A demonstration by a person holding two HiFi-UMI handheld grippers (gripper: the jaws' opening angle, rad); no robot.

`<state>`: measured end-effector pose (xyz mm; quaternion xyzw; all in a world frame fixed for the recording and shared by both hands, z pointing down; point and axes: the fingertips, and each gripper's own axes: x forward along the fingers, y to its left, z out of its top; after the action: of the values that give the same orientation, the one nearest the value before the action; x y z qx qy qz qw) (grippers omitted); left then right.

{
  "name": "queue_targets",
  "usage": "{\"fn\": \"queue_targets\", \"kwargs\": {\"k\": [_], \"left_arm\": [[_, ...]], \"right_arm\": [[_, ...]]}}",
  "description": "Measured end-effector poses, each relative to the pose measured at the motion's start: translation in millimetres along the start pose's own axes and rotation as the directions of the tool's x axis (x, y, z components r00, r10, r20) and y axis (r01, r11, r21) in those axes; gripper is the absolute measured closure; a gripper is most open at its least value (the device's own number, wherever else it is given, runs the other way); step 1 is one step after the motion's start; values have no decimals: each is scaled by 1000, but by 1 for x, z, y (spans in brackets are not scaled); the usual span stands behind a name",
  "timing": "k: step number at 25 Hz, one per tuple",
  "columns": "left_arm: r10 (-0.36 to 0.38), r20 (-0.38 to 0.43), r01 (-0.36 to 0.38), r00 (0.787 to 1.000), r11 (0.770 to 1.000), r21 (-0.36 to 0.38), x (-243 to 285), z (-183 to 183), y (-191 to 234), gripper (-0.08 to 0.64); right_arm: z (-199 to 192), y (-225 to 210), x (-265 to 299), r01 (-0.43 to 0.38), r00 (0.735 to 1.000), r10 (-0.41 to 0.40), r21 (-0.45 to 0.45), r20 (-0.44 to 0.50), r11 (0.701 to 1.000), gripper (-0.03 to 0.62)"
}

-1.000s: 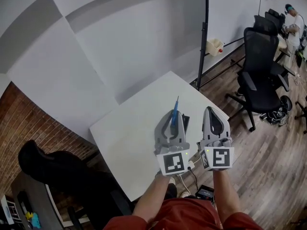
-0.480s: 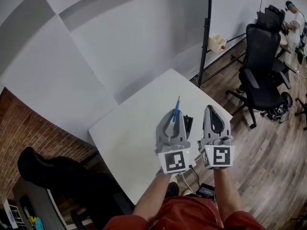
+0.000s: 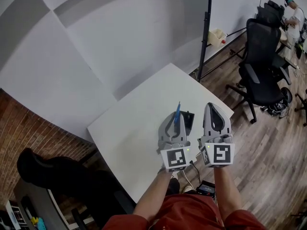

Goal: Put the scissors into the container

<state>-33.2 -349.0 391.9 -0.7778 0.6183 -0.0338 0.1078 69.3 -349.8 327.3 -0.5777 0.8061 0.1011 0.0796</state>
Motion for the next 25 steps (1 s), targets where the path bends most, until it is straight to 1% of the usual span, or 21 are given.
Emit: {"fn": "queue_targets", "kwargs": {"k": [2,7,13,25], "left_arm": [[-5,-27,5,1000,1000,0,0,-9,1,509],[-22,-57,21,998,999,-28,3,-29,-1,509],[-36,-99,32,994,999,-43,8,-43,0,509],[-86,-127,77,988,994,-72,12,-63,-6,509]], "right_arm": [[-2,3,0,-1,1000,1,-2,-7,1000,584],[-7,8,-2,-2,1000,2,-12,-16,1000,584],[-13,9,-2,7,1000,-7,-18,-15,1000,584],[-28,7,3,39,998,-40,-16,-48,999,584]]}}
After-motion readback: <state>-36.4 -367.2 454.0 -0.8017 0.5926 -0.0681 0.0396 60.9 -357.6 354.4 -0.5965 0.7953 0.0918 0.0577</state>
